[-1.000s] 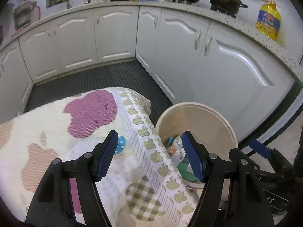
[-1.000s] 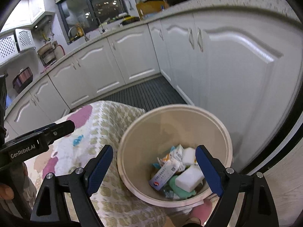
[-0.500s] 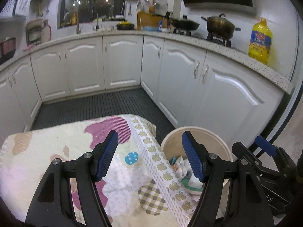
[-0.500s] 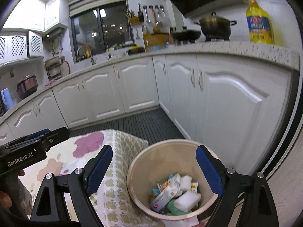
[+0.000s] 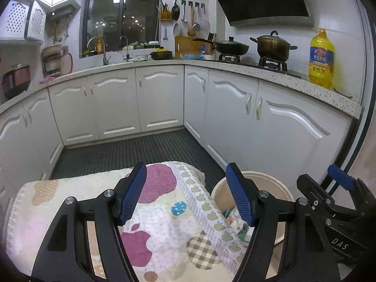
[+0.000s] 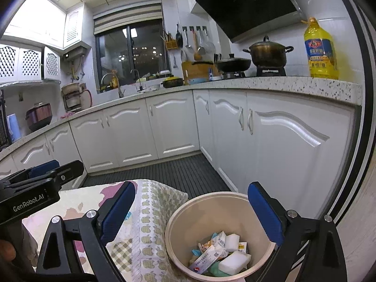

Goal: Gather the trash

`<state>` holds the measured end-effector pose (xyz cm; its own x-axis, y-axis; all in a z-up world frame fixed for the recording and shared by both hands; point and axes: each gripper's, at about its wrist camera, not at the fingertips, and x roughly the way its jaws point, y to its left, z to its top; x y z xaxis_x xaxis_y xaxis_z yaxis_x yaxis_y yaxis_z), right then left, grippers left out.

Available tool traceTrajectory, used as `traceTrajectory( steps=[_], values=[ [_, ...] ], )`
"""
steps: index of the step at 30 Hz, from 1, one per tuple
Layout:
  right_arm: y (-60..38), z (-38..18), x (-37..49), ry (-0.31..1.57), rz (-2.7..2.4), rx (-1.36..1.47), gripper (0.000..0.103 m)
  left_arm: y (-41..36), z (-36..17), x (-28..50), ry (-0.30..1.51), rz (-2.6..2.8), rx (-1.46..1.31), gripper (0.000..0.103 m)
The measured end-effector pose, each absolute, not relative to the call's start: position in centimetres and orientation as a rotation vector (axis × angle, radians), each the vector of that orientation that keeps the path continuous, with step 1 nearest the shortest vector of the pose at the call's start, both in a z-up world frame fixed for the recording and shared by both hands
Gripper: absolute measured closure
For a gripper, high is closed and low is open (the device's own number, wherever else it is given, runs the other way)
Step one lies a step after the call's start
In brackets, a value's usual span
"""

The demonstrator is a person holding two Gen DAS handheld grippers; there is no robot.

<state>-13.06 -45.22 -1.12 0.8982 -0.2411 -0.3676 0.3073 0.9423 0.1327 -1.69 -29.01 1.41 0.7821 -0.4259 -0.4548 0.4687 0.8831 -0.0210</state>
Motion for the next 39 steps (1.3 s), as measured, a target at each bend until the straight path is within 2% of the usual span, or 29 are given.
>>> traceTrajectory(
  steps=[14,18,39],
  values=[
    [-44.6,-0.9,-13.4,0.342,-0.301,0.153,0.007,-28.6,1.6,-2.3,0.440,-0.461,0.102,0.034],
    [-44.3,-0.9,-13.5,0.337,-0.307,0.142,0.003,-28.6,1.6,-2.3,0.439,-0.460,0.102,0.034],
    [-44.9,-1.1,-13.3,0.340,-0.318,0.160,0.003,-29.0,1.7,-2.5,0.419,-0.448,0.109,0.034]
  ],
)
